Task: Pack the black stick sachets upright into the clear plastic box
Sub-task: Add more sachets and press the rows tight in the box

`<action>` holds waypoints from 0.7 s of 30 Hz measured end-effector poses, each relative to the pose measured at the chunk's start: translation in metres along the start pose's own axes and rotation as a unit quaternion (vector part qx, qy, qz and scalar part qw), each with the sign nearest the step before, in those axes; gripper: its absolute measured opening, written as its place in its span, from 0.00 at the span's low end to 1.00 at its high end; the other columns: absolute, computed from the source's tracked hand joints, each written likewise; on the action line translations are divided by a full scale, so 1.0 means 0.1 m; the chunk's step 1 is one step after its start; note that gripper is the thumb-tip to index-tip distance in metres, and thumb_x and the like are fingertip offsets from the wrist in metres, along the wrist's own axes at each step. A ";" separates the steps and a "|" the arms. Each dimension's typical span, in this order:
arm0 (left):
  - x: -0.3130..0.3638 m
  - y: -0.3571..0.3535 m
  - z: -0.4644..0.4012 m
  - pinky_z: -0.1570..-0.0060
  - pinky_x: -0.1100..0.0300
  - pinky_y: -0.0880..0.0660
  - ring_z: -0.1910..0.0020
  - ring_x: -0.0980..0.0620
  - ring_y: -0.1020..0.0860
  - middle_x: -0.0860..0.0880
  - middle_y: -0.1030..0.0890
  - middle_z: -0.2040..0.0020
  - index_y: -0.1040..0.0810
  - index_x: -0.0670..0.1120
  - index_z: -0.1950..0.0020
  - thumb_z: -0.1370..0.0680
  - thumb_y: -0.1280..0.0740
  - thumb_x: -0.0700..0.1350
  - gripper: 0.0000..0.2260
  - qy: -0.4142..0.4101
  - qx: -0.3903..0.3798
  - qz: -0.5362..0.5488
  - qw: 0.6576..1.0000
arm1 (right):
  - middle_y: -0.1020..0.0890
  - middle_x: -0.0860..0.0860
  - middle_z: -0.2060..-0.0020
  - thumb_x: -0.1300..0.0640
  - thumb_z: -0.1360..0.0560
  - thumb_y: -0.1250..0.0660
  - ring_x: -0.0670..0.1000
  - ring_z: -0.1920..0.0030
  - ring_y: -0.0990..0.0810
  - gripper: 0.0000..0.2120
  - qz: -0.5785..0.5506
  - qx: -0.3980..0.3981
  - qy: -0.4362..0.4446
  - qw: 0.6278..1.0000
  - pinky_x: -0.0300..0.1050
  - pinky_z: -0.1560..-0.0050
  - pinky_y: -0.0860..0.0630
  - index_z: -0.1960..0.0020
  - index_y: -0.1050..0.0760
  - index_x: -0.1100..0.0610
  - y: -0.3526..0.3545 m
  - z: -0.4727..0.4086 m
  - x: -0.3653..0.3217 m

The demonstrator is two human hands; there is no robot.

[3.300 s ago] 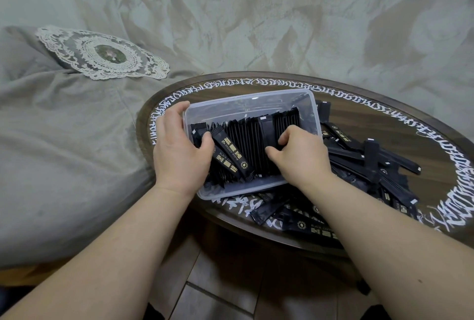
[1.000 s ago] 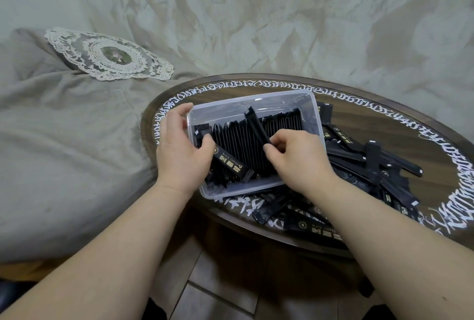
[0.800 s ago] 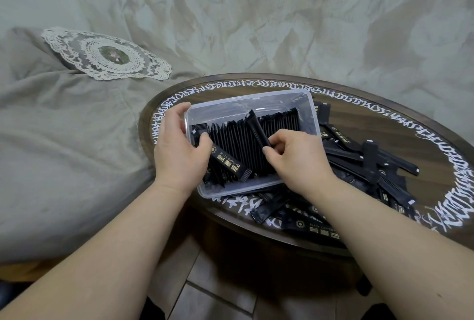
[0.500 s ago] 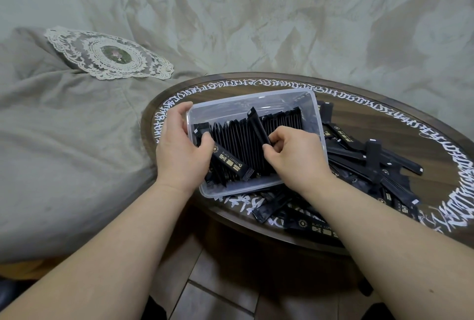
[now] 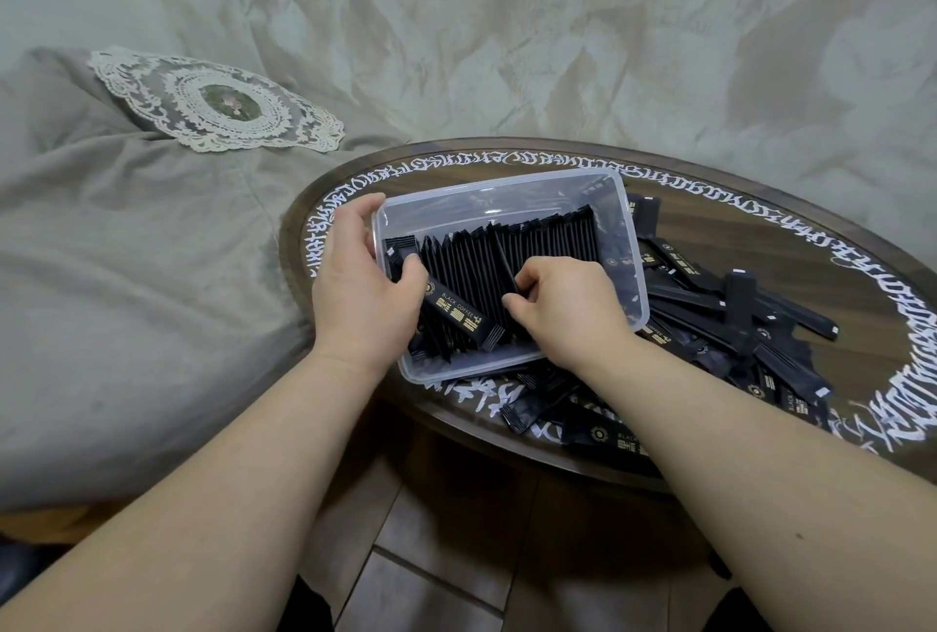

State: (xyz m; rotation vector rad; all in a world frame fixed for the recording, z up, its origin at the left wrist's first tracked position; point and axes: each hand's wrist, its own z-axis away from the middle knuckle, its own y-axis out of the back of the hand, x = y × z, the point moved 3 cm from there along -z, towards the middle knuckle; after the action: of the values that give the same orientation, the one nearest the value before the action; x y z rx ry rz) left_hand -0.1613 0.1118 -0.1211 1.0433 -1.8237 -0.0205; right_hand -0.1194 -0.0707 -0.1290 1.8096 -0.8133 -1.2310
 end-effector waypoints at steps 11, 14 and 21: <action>0.01 0.01 0.01 0.52 0.58 0.29 0.55 0.48 0.23 0.49 0.21 0.49 0.32 0.53 0.36 0.27 0.32 0.40 0.22 0.011 -0.008 0.018 1.000 | 0.19 0.49 0.61 0.53 0.24 0.35 0.53 0.54 0.22 0.07 0.003 0.002 0.006 1.000 0.46 0.53 0.26 0.58 0.24 0.54 0.00 -0.02 -0.03; 0.03 0.01 0.01 0.57 0.59 0.32 0.61 0.47 0.25 0.53 0.24 0.55 0.32 0.53 0.36 0.27 0.32 0.40 0.22 0.017 -0.009 0.014 1.000 | 0.19 0.50 0.60 0.53 0.24 0.35 0.54 0.54 0.22 0.07 0.018 -0.019 0.007 1.000 0.43 0.57 0.29 0.60 0.25 0.53 -0.04 -0.04 -0.04; 0.03 0.02 0.04 0.56 0.58 0.30 0.62 0.49 0.25 0.53 0.25 0.57 0.32 0.53 0.36 0.27 0.32 0.41 0.21 0.021 -0.008 0.015 1.000 | 0.19 0.49 0.60 0.53 0.23 0.36 0.53 0.54 0.22 0.06 -0.001 0.010 0.007 1.000 0.44 0.54 0.27 0.57 0.25 0.54 0.02 -0.06 -0.04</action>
State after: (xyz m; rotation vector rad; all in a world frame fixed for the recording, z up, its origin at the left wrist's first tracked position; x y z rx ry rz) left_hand -0.1657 0.1095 -0.1198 0.9977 -1.7980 0.0066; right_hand -0.1154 -0.0669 -0.1247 1.8343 -0.8195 -1.2126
